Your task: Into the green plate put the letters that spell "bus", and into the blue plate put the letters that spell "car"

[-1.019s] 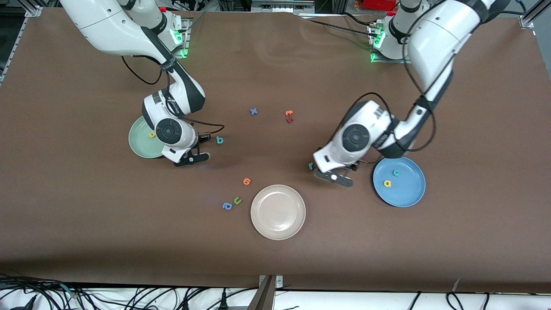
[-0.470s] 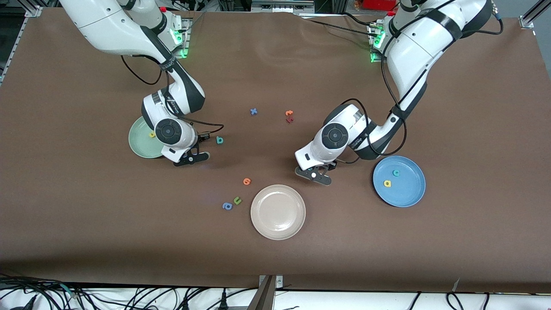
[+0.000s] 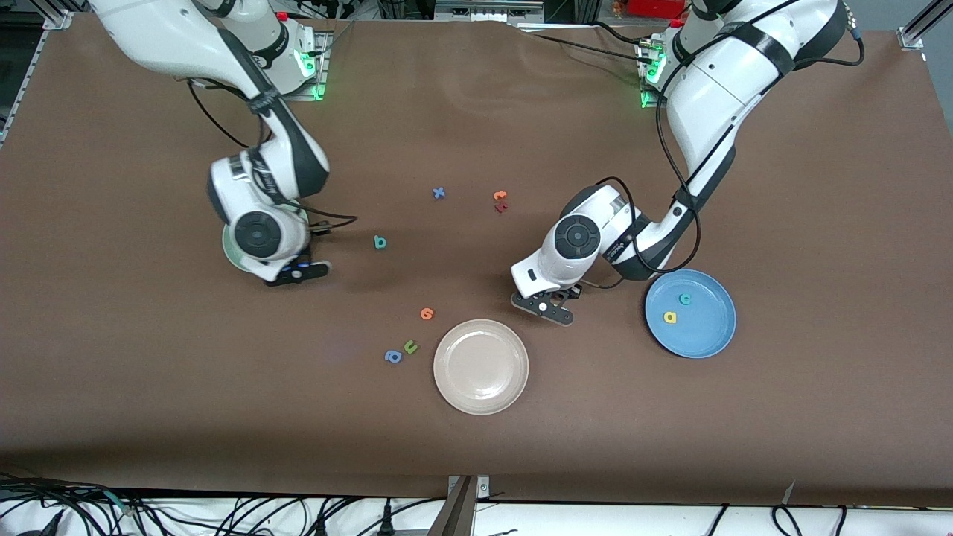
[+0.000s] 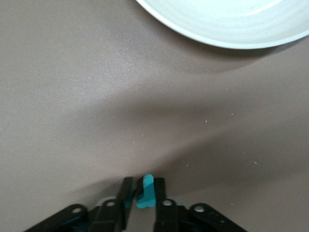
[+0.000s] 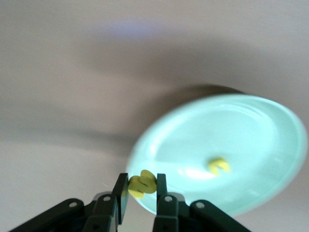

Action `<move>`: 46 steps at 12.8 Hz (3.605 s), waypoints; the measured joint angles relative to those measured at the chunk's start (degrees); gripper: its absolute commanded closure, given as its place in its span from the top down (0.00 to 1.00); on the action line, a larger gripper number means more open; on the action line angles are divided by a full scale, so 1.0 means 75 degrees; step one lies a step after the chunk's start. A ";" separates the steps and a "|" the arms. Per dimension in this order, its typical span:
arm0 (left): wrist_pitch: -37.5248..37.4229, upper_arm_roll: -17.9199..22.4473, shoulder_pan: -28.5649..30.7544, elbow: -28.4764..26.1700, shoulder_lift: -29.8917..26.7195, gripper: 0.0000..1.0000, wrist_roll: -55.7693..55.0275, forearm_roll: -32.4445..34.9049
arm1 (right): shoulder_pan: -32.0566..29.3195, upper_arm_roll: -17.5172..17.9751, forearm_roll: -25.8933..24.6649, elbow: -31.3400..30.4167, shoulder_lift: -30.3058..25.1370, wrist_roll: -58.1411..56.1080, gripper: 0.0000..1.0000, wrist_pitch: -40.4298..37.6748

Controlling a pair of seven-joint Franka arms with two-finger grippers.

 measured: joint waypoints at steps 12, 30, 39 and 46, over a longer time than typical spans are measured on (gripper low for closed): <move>-0.1509 0.0022 0.1189 0.0270 -0.0812 0.10 0.1775 0.0000 | -0.0341 -0.1338 0.0387 -0.0660 0.0395 -0.2226 0.80 -0.0047; -0.3203 -0.0048 0.3193 0.0436 -0.2648 1.00 0.5542 -0.1005 | -0.0196 0.0459 0.1888 0.0109 -0.0655 0.1779 0.99 -0.0264; -0.5611 0.1502 0.2558 0.1298 -0.4724 1.00 0.4807 -0.3146 | 0.0411 0.0886 0.2042 0.0491 -0.0365 0.2781 0.98 0.0790; -0.5147 0.3241 0.0893 -0.0511 -0.6392 1.00 0.3790 -0.2792 | 0.0640 0.0890 0.2042 0.0423 0.0108 0.2871 0.94 0.1626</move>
